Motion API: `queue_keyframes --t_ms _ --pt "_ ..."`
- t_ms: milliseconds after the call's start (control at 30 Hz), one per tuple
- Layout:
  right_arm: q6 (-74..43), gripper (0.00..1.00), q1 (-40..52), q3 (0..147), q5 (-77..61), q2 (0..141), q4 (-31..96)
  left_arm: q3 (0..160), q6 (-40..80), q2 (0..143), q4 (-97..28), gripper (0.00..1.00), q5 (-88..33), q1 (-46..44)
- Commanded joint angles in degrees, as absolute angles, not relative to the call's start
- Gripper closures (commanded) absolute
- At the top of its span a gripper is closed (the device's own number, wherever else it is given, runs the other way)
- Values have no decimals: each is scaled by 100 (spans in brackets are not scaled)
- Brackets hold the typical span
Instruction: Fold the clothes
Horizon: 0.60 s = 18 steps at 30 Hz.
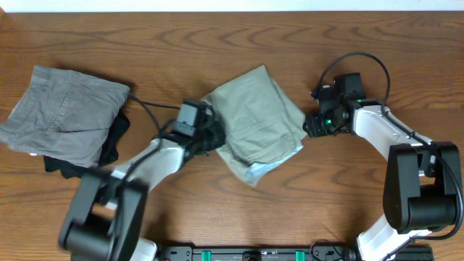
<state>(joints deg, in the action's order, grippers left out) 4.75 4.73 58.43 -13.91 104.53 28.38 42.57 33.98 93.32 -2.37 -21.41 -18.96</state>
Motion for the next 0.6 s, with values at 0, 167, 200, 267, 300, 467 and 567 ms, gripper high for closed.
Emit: queue_keyframes --t_ms 0,167,200,267,300,467,567 --pt "445 47 399 5828 -1396 10486 3024 4571 2473 8497 -849 94 -1776 -1463" --pt "427 48 395 5830 -1396 10486 3299 5481 1673 7695 -2174 94 -1293 -729" --pt "423 49 395 5828 -1400 10486 3328 5690 1529 7618 -2381 94 -1227 -591" --pt "410 49 395 5828 -1398 10486 3382 6180 1175 7546 -2779 94 -1081 -283" --pt "410 49 395 5828 -1398 10486 3409 6386 1055 7546 -2915 94 -969 -161" --pt "410 49 395 5828 -1398 10486 3500 7181 532 7566 -3098 94 -386 530" --pt "412 49 395 5828 -1398 10486 3553 7371 534 7566 -2989 94 -40 1000"
